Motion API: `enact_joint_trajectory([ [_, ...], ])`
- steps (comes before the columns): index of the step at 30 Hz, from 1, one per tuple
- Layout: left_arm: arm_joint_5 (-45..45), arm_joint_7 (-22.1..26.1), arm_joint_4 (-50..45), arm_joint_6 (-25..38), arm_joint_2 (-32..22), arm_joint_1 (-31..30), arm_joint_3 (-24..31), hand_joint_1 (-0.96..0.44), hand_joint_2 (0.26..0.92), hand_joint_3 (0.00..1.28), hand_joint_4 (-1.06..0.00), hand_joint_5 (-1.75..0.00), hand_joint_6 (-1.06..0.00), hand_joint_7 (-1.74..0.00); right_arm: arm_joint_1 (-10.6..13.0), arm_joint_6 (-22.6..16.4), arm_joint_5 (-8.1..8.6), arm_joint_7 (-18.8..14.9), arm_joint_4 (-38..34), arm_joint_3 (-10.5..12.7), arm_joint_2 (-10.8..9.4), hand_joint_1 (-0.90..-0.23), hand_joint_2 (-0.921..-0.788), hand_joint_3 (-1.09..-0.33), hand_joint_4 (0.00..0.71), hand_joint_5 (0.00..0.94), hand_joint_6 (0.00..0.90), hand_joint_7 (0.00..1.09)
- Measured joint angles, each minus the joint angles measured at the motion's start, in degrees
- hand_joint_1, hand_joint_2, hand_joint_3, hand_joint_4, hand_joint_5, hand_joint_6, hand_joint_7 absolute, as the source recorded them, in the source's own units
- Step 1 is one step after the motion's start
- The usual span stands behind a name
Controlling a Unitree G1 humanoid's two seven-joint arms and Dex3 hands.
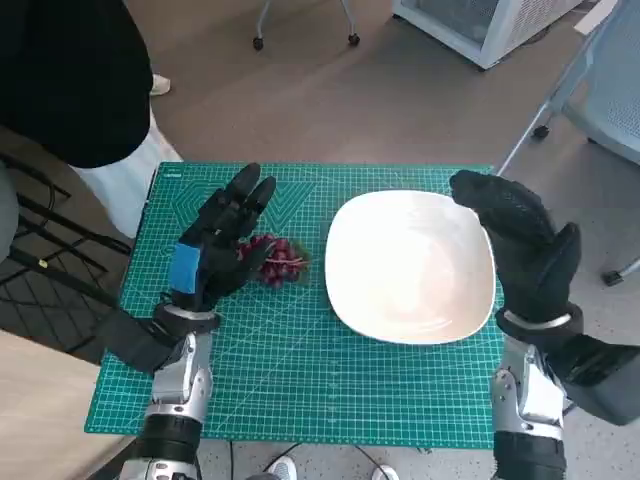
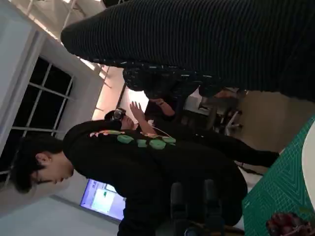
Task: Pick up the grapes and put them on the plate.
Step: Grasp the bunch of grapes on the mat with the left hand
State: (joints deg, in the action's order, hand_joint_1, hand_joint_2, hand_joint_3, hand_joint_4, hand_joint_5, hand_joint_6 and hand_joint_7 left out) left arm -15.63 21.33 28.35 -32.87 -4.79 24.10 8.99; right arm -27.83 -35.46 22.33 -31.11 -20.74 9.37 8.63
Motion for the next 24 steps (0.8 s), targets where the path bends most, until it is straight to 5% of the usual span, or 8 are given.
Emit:
enact_joint_trajectory([
  [18, 0.0, -0.4, -0.6, 0.0, 0.2, 0.0, 0.0, -0.29, 0.921, 0.24, -0.45, 0.0, -0.54, 0.0, 0.0, -0.3, 0.03, -0.5, -0.5, 0.2, 0.0, -0.506, -0.921, -0.612, 0.235, 0.0, -0.001, 0.47],
  [24, 1.4, -1.6, -3.1, 1.3, -0.5, -0.2, -0.2, -0.33, 0.921, 0.22, -0.33, 0.0, -0.44, 0.0, 0.0, -0.6, 0.03, -0.8, -0.8, 0.3, 0.0, -0.511, -0.921, -0.61, 0.235, 0.0, 0.0, 0.47],
])
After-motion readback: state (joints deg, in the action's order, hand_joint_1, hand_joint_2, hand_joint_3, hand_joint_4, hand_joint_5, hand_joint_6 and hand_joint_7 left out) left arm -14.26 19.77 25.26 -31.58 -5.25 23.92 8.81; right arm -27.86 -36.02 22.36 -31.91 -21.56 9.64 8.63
